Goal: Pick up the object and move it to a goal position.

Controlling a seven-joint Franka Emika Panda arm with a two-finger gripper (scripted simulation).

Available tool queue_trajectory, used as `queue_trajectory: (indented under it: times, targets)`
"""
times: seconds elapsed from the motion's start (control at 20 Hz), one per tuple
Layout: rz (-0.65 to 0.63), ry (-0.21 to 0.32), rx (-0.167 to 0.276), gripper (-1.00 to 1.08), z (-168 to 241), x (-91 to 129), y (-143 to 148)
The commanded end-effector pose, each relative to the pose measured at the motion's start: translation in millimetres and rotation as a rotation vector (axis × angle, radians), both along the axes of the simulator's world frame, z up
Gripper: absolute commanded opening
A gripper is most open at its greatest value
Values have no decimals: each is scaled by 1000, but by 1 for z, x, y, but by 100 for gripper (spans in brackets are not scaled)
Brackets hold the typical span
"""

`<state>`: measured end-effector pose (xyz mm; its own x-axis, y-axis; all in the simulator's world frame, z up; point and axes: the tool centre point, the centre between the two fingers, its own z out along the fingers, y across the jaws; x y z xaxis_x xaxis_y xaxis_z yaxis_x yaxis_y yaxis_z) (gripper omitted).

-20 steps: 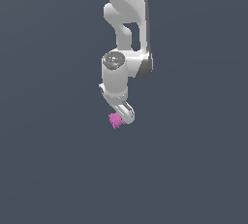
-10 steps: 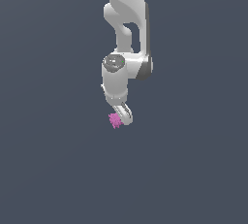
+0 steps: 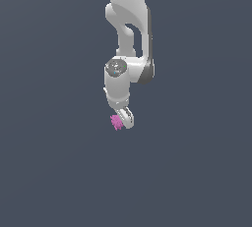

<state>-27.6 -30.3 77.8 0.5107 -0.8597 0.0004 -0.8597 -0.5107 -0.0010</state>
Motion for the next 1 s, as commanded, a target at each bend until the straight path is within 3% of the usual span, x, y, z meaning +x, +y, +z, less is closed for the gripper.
queue_trajectory:
  times: [0.0, 0.45, 0.5, 0.95]
  targets:
    - [-1, 1, 0, 100, -12, -1, 0]
    - [-3, 1, 0, 100, -36, 0, 0]
    - [-3, 1, 0, -100, -36, 0, 0]
    - [-3, 1, 0, -100, -36, 0, 0]
